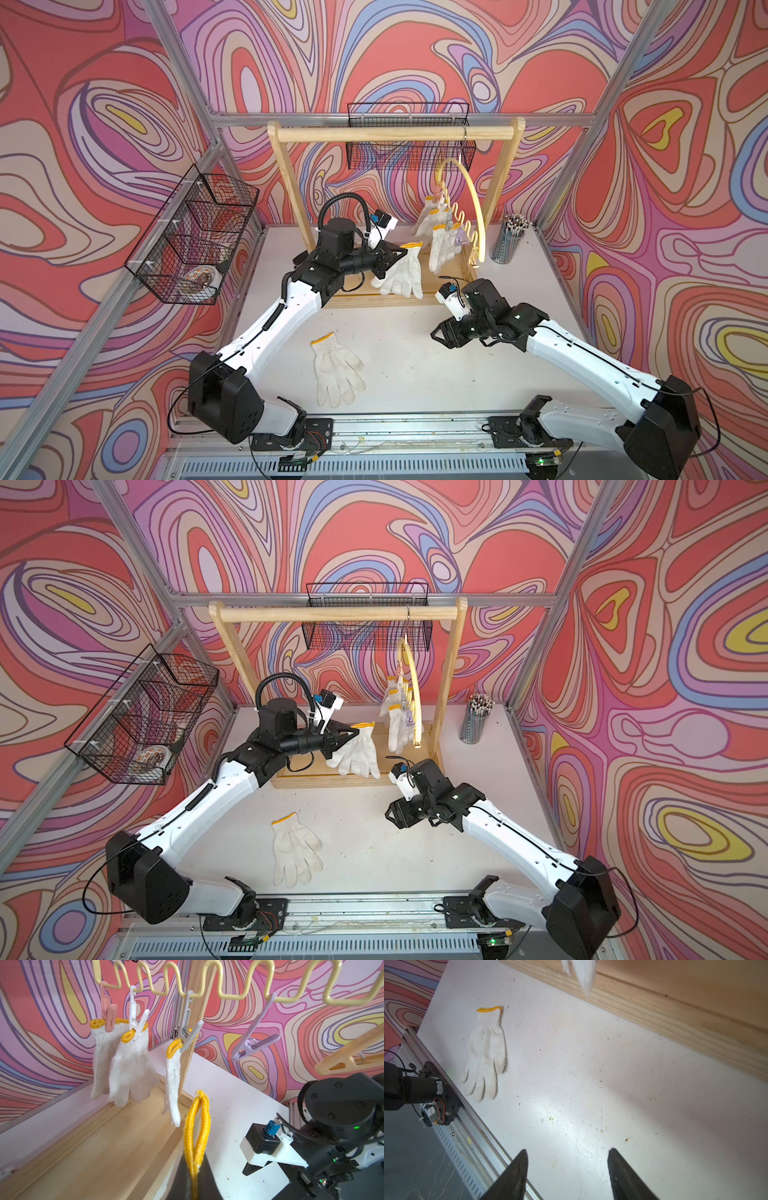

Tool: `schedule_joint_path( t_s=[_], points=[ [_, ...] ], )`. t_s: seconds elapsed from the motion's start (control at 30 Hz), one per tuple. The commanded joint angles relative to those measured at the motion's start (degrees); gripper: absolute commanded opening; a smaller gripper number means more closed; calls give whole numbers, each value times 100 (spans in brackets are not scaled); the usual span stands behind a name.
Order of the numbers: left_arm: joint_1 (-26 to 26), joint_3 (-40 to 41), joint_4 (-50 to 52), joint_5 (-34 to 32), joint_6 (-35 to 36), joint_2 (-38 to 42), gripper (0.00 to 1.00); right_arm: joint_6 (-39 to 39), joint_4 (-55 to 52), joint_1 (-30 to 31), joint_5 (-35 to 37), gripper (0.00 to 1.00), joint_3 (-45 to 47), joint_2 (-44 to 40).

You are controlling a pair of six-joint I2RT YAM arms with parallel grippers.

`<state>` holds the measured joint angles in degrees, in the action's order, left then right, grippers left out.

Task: Clip the gloves onto a hanger to dry
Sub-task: Open the clamp at the hanger.

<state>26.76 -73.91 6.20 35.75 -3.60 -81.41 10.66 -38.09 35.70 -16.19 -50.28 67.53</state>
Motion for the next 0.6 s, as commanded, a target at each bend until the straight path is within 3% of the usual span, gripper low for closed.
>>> schedule_joint_path(
  t_s=[0.0, 0.2, 0.37, 0.57],
  points=[
    [22, -220, 36, -225, 62, -15, 0, 558, 325, 17, 287, 62, 184, -213],
    [28, -273, -39, -308, -44, -100, 0, 1660, 1812, 16, 101, 59, 1070, -852],
    [23, -317, -28, -222, -27, -139, 0, 1793, 1307, -86, 1079, 55, 1117, -1126],
    [23, -409, 25, 176, 37, -215, 0, 2067, 1060, -848, 1598, 49, 1263, -1371]
  ],
)
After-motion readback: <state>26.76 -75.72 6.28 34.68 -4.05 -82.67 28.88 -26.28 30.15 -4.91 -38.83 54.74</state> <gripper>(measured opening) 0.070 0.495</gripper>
